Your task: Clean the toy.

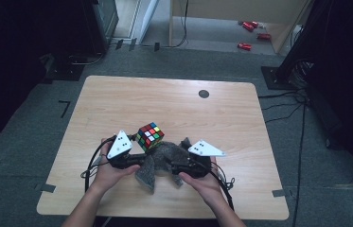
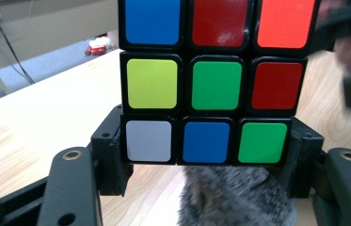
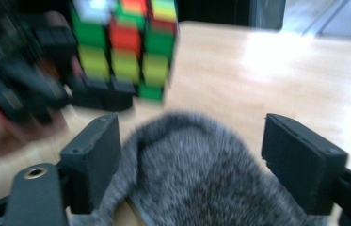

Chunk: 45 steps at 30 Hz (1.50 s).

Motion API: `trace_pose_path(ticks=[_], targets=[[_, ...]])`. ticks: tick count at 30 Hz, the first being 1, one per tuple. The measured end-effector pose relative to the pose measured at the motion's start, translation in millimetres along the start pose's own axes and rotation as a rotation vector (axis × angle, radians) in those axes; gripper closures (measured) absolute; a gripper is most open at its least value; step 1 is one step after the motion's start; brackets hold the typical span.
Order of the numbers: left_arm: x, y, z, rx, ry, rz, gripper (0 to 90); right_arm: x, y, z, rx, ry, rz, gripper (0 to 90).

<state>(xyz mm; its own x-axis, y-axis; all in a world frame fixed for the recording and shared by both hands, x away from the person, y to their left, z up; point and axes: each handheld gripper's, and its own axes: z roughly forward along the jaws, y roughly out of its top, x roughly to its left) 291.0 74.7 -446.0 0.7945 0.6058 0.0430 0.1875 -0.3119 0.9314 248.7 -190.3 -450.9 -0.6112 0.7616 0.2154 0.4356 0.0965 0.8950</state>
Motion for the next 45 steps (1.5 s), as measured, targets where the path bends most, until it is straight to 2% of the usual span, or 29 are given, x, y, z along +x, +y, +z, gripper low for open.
trace_pose_path(ticks=[4,8,10,11,12,13,14,15,17,19,20,21,22,25,26,27,29,32,34,35,37,41,42,43,44,45], targets=[[8.8,-1.3,-5.0,-0.011,-0.029,-0.038,35.3,5.1,-11.5,22.9,0.093,-0.033,-0.039,13.7],[9.2,-3.3,-6.1,-0.015,-0.085,-0.033,35.3,4.6,-22.1,42.1,0.174,-0.107,-0.070,14.7],[8.3,-3.7,-5.7,-0.010,-0.109,-0.024,35.3,3.6,-28.4,49.7,0.231,-0.175,-0.084,27.0],[7.8,-3.9,-5.4,-0.006,-0.121,-0.024,35.3,2.4,-31.2,51.1,0.242,-0.181,-0.085,34.2],[7.8,-4.5,-4.5,0.002,-0.139,-0.024,35.3,-0.7,-34.7,49.9,0.238,-0.198,-0.096,53.9],[7.8,-4.5,-4.5,0.002,-0.139,-0.024,35.3,-0.7,-34.7,49.9,0.238,-0.198,-0.096,53.9],[8.5,-4.9,-4.3,0.004,-0.152,-0.023,35.3,-3.5,-35.1,48.8,0.237,-0.198,-0.095,63.5],[9.3,-5.4,-4.1,0.005,-0.171,-0.025,35.2,-6.7,-34.8,46.9,0.232,-0.199,-0.087,71.1],[10.6,-6.2,-3.7,0.011,-0.195,-0.026,35.2,-14.6,-32.5,41.2,0.215,-0.187,-0.067,78.5],[11.2,-6.9,-3.0,0.029,-0.217,-0.017,35.3,-22.4,-27.2,31.7,0.177,-0.179,-0.047,80.6],[10.8,-7.3,-1.9,0.042,-0.223,-0.006,35.3,-28.1,-19.1,18.6,0.117,-0.174,-0.030,80.7],[9.7,-7.8,-0.5,0.062,-0.221,0.012,35.3,-28.1,-19.1,18.6,0.117,-0.174,-0.030,80.7],[7.9,-8.5,1.5,0.081,-0.220,0.028,35.3,-29.6,-14.5,11.2,0.078,-0.166,-0.026,80.7],[1.0,-10.4,9.1,0.144,-0.221,0.072,35.4,-27.8,0.5,-9.8,-0.031,-0.118,-0.043,80.2],[-1.6,-11.0,11.8,0.161,-0.224,0.086,35.4,-23.7,9.7,-21.1,-0.095,-0.076,-0.045,80.1],[-4.3,-11.5,14.2,0.172,-0.230,0.093,35.4,-23.7,9.7,-21.1,-0.095,-0.076,-0.045,80.1],[-9.2,-11.6,18.2,0.189,-0.228,0.110,35.4,-19.3,16.6,-28.3,-0.138,-0.014,-0.032,80.1],[-15.8,-10.2,21.8,0.193,-0.242,0.122,35.4,-10.6,18.5,-28.1,-0.144,0.085,-0.015,80.2],[-21.6,-9.8,24.0,0.207,-0.250,0.145,35.3,-5.4,15.8,-23.7,-0.137,0.134,-0.017,80.2],[-24.8,-9.9,25.0,0.214,-0.251,0.155,35.4,-3.7,14.4,-21.7,-0.137,0.144,-0.012,80.2],[-28.3,-9.5,25.0,0.214,-0.241,0.178,35.4,-3.8,12.0,-18.5,-0.133,0.132,-0.009,80.2],[-24.0,-6.9,21.7,0.191,-0.236,0.157,35.4,-16.3,8.6,-16.3,-0.111,0.035,0.001,80.8],[-22.5,-6.7,21.4,0.191,-0.234,0.146,35.4,-19.3,7.8,-16.8,-0.103,0.030,0.011,80.8],[-21.9,-7.2,22.1,0.198,-0.228,0.146,35.4,-18.7,8.0,-18.5,-0.108,0.053,0.016,80.8],[-21.9,-7.2,22.1,0.198,-0.228,0.146,35.4,-18.7,8.0,-18.5,-0.108,0.053,0.016,80.8],[-23.0,-7.4,22.9,0.204,-0.225,0.151,35.4,-8.8,10.6,-19.7,-0.118,0.079,-0.012,80.6]])
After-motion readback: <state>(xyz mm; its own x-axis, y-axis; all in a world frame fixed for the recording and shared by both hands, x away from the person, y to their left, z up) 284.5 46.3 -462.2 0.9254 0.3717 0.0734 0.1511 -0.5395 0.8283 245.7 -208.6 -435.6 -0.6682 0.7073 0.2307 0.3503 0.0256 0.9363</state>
